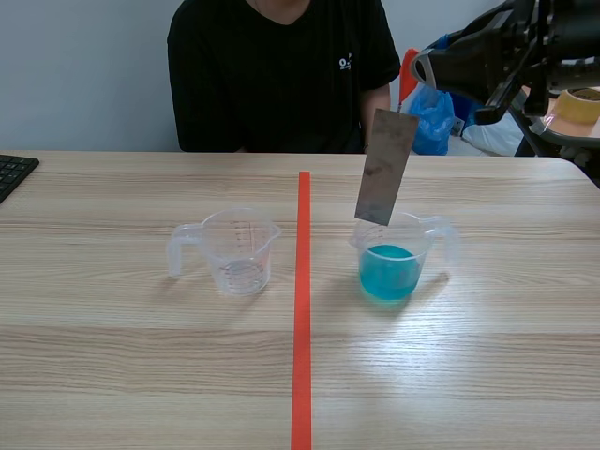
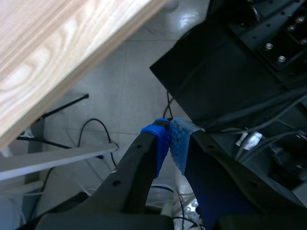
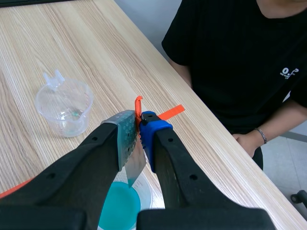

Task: Do the redox reaction experiment.
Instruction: 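Lower the plate into the blue solution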

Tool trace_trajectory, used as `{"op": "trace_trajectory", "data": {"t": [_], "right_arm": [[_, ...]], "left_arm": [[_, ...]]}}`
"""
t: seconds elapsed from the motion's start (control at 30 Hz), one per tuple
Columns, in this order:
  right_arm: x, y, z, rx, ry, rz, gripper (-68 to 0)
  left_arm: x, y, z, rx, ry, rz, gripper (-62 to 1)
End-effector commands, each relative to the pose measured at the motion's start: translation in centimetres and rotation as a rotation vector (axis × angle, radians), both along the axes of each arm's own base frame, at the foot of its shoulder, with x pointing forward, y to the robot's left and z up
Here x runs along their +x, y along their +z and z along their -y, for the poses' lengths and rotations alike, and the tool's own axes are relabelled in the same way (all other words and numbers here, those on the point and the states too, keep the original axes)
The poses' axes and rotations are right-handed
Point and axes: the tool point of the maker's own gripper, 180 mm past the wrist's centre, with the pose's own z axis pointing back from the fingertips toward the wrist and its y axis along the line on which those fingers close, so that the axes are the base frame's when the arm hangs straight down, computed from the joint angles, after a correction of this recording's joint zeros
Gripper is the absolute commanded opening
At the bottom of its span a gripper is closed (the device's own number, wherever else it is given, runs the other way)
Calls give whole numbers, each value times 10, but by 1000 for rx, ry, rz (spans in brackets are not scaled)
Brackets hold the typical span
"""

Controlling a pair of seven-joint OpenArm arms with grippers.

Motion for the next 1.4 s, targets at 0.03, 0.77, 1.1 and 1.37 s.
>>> {"op": "trace_trajectory", "data": {"t": [0.03,0.77,1.1,1.37], "right_arm": [[2,6,2,5,-2,16,-667],[-12,47,0,97,73,79,-667],[-21,65,10,80,85,102,-667],[-25,63,21,75,73,85,-667]], "left_arm": [[5,6,-5,7,-8,17,-569],[3,5,-5,9,-7,12,-569],[3,5,-5,9,-7,12,-569],[3,5,-5,8,-7,12,-569]]}}
